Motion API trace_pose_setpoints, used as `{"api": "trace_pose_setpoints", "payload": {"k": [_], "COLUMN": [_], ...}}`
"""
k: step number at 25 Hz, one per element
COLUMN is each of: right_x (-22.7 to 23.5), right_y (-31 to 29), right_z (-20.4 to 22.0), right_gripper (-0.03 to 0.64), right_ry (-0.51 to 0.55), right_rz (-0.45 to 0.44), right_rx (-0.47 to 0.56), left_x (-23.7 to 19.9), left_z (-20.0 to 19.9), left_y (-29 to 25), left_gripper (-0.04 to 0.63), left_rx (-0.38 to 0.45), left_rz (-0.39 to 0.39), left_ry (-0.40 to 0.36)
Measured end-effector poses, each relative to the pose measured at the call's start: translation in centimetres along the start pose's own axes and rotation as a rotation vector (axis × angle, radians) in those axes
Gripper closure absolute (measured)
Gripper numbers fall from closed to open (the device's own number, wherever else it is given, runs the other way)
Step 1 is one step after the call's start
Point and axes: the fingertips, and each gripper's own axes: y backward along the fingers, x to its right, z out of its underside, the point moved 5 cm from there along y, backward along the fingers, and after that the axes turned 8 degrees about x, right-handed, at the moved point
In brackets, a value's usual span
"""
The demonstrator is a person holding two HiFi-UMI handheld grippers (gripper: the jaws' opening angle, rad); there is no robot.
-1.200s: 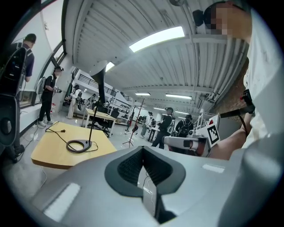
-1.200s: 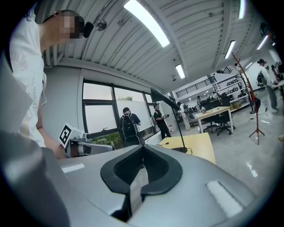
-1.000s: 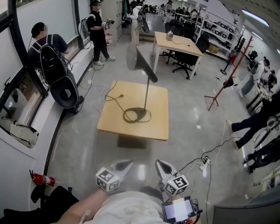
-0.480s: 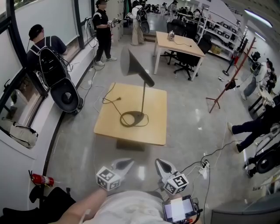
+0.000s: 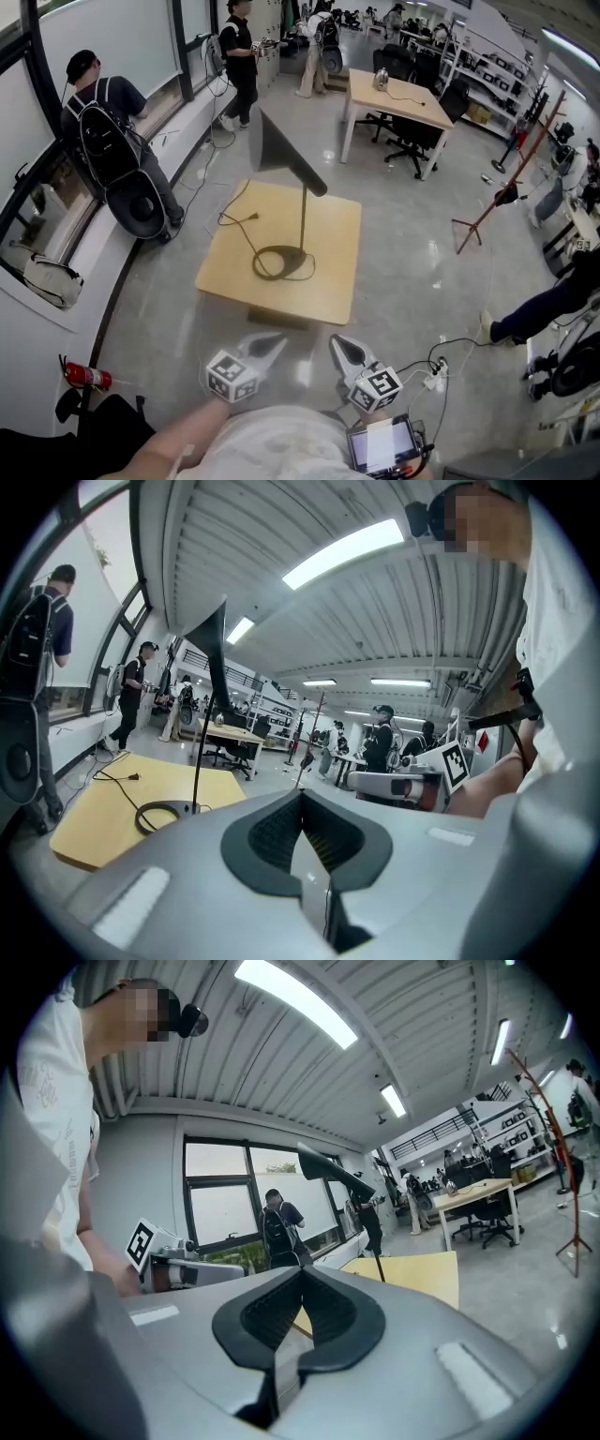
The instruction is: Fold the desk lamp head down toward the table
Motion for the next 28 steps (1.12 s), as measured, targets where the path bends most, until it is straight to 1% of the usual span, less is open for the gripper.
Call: {"api": "trace_pose_setpoints", "payload": {"k": [3, 7, 11, 15, 18, 22, 25, 28], "right_x": [1.4, 3.0, 3.6, 4.1, 4.6, 4.7, 4.8, 5.1], "right_y": [-0.3, -0.8, -1.3, -1.9, -2.4, -3.9, -5.1, -6.0], "right_z": [-0.4, -0.8, -0.7, -1.0, -0.4, 0.0, -0.2, -0.7], "right_gripper": [0.606, 0.606, 0.606, 0.606, 0.606, 0.606, 0.606, 0.606], "right_ry": [-0.001, -0.009, -0.028, -0.044, -0.065, -0.071, -0.058, -0.045], "right_rz": [-0.027, -0.063, -0.103, -0.130, -0.137, -0.144, -0.140, -0.125], "right_rx": [-0.005, -0.013, -0.017, -0.022, -0.028, -0.048, -0.049, -0.048], "left_x": [0.0, -0.8, -1.2, -1.6, -2.0, -3.1, -4.2, -5.3], "left_z": [-0.3, -1.0, -1.9, -2.1, -2.1, -2.7, -3.2, -4.0], "left_y": [-1.5, -2.6, -2.4, -2.0, -1.8, -1.7, -2.1, -3.2], "left_gripper": [0.594, 0.594, 0.594, 0.594, 0.594, 0.594, 0.594, 0.594], "left_rx": [0.007, 0.033, 0.047, 0.035, 0.035, 0.044, 0.044, 0.053], "left_rz": [-0.024, -0.082, -0.139, -0.196, -0.223, -0.232, -0.219, -0.198], "left_ry": [-0.005, -0.012, -0.021, -0.018, -0.017, -0.030, -0.039, -0.026]}}
